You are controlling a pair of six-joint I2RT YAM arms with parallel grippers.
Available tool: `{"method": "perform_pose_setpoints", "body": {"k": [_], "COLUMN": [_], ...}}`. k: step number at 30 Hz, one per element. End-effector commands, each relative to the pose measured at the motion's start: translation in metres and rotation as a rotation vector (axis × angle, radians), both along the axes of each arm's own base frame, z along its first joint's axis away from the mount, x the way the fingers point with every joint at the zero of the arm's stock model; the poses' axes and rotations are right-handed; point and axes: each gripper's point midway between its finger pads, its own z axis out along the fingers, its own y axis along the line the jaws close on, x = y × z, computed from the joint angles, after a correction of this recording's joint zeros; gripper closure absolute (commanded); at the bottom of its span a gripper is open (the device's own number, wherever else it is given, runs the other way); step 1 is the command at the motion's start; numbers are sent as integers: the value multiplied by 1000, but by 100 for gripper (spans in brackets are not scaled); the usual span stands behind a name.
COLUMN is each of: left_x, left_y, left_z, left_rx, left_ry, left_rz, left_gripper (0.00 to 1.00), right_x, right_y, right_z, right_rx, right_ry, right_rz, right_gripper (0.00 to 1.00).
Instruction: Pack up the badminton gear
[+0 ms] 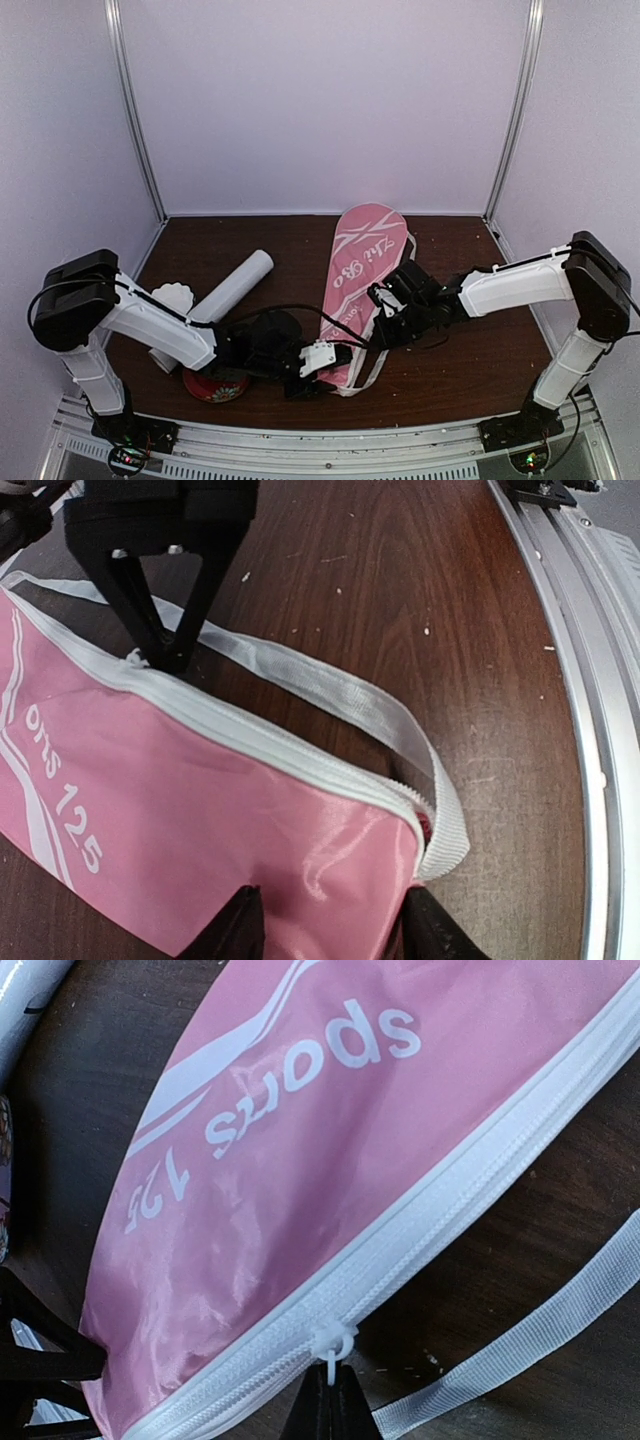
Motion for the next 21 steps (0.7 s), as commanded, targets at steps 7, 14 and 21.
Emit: {"method": "perform_pose_setpoints", "body": {"k": [7,14,21], "left_x": [4,-1,2], "left_y": [13,-1,-13], "left_z": [32,25,13], "left_rx": [-109,-89,-99], "left_ry": [-144,-171,-134], "left_rz": [-12,-67,-56], "left_gripper": [45,45,52], "right_x": [15,12,-8], "right_y": [-7,-3,3], "right_z": [-5,-3,-2], "right_rx": [11,35,80], "right_ry": [8,13,15], "right_rz": [-7,19,67], "right_gripper": [100,100,100]}}
